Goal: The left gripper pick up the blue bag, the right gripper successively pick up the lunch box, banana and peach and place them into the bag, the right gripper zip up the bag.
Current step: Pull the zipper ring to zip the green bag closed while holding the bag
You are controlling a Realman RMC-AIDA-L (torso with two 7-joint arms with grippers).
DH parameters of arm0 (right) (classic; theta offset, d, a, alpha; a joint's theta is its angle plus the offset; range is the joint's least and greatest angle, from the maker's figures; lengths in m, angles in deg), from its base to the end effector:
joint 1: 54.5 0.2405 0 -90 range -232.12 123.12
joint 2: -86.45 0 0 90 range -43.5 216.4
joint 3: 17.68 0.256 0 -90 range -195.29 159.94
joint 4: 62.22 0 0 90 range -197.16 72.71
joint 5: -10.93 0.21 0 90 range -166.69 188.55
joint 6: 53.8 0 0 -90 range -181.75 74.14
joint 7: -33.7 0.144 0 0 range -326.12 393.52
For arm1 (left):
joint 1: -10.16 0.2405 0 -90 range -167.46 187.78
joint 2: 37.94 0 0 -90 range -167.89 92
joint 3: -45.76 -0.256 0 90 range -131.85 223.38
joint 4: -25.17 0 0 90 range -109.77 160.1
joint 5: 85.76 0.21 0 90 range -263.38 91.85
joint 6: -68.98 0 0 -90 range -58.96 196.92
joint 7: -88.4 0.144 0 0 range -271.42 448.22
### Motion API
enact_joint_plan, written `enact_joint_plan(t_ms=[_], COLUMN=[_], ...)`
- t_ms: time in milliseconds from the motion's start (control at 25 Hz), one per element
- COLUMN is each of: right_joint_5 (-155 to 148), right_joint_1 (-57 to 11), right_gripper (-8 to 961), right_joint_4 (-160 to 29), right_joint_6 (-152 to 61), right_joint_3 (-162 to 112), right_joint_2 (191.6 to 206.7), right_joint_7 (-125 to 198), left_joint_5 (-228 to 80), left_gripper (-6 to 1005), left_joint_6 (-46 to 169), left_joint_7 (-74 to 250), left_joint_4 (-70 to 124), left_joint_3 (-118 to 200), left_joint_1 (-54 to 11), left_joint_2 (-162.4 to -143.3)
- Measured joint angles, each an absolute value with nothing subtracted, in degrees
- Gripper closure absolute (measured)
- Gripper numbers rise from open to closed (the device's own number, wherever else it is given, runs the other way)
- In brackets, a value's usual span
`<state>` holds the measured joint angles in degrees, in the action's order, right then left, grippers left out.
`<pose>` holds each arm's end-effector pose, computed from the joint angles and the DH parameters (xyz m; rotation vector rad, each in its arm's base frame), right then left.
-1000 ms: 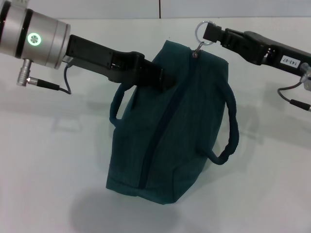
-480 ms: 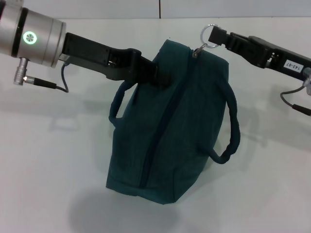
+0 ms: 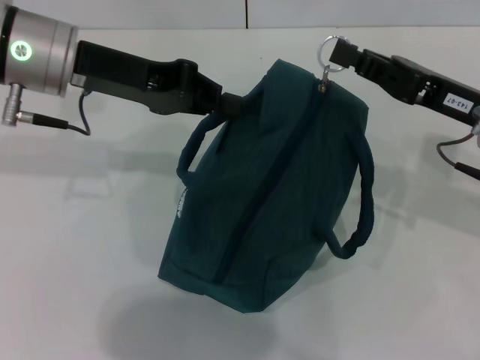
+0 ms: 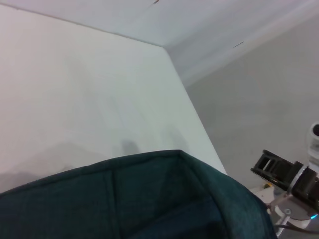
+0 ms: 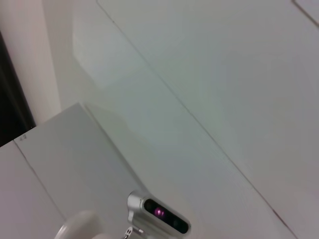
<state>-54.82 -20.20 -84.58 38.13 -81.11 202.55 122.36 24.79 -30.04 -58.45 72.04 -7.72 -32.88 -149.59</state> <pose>0.1929 0.3463 0.0022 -2.5022 0.9335 1.5346 -0.1629 0.3734 0.0426 2.5074 1.5742 0.4798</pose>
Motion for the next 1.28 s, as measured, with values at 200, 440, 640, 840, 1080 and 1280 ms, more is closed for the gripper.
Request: enact_joint_plan(t_ms=[200, 440, 640, 840, 1080, 1280], right_joint_5=[-54.7, -54.6, -54.2, -54.2, -54.2, -54.1], right_joint_1=[-20.2, -20.2, -20.2, -20.0, -19.9, -20.0], right_gripper=[948, 948, 948, 948, 948, 948], right_joint_4=[-84.5, -84.5, -84.5, -84.5, -84.5, -84.5], right_joint_6=[38.1, 38.1, 38.0, 38.0, 38.3, 38.6], right_joint_3=[-81.1, -81.0, -81.0, -81.0, -81.0, -81.0], right_joint_2=[202.55, 202.41, 202.30, 202.22, 202.23, 202.28], right_joint_7=[122.0, 121.9, 121.6, 121.1, 121.1, 121.1], left_joint_5=[24.7, 23.6, 21.5, 22.1, 24.2, 24.8], left_gripper=[930, 984, 896, 729, 537, 419], left_joint_6=[-30.1, -30.0, -29.9, -28.9, -27.8, -27.1], left_joint_7=[-58.2, -57.4, -54.4, -54.6, -54.9, -54.9], left_joint_4=[71.8, 71.7, 72.0, 72.1, 72.1, 72.1], left_joint_3=[-7.7, -7.6, -7.6, -7.6, -7.6, -7.7], left_joint_1=[-33.1, -33.1, -32.7, -33.4, -34.5, -34.6], left_joint_2=[-149.68, -149.92, -150.17, -151.08, -151.51, -151.51])
